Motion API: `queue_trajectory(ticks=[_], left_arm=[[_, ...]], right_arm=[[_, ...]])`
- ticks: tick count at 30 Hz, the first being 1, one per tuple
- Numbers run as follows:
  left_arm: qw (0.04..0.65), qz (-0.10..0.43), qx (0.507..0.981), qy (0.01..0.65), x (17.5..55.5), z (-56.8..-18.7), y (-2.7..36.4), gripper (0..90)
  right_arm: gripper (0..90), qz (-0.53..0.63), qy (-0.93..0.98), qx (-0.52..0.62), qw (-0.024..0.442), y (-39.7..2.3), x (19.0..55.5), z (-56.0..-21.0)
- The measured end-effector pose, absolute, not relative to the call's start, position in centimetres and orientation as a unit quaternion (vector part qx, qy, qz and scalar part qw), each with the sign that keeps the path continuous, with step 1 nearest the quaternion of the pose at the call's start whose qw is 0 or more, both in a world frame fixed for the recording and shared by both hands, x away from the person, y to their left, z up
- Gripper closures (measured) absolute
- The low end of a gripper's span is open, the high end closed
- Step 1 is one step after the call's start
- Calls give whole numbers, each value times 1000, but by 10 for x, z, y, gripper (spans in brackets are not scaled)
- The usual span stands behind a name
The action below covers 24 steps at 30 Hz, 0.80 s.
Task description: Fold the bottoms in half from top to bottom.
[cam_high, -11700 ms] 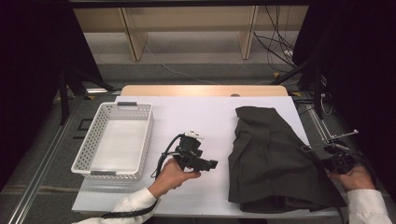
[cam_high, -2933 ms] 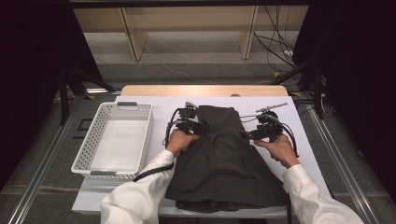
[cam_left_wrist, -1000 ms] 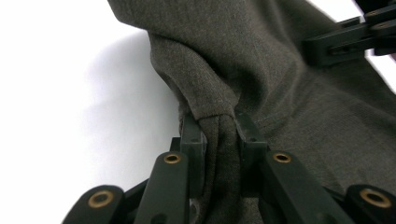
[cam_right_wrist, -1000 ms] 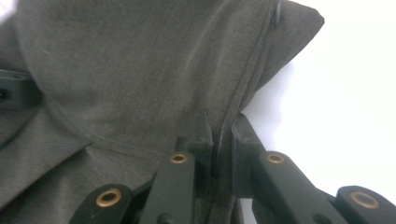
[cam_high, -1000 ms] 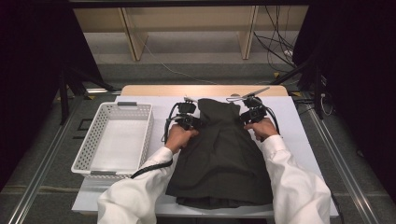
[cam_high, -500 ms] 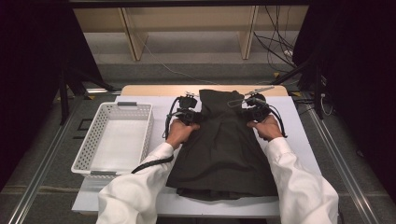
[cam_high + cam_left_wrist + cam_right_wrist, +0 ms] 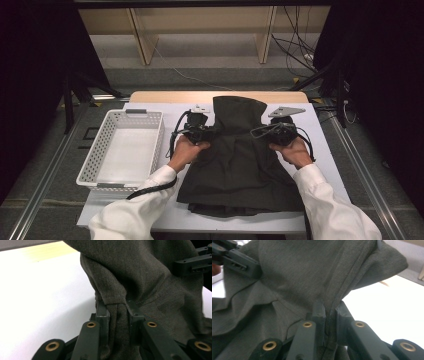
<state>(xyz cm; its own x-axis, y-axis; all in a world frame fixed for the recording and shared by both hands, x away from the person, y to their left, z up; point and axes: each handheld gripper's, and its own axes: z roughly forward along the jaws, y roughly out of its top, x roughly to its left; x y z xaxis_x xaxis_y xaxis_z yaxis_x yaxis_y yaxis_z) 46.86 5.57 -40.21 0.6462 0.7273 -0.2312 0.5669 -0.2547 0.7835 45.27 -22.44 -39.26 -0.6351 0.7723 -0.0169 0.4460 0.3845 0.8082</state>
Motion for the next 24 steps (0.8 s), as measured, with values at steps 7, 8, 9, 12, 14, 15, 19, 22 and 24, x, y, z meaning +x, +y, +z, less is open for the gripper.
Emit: queue_trajectory(ticks=[7,8,9,12,14,15,19,22,24], left_arm=[[465,90,794,381,438,-399,63,752],[466,89,795,379,434,-399,63,752],[467,91,798,372,429,-400,64,752],[466,88,803,362,418,-400,66,748],[467,83,804,358,410,-403,66,748],[466,82,806,355,406,-404,67,747],[462,82,812,346,392,-408,68,746],[456,75,820,338,381,-414,71,736],[453,72,824,333,375,-417,73,716]], right_arm=[[815,433,807,342,210,-228,416,-388],[815,436,807,340,209,-229,412,-388],[815,440,805,338,208,-229,407,-389],[814,447,806,329,208,-231,391,-392],[813,450,808,322,203,-233,382,-394],[813,450,808,322,204,-233,379,-395],[814,452,809,313,207,-232,363,-400],[815,450,813,309,203,-231,351,-402],[816,447,816,307,200,-230,345,-403]])
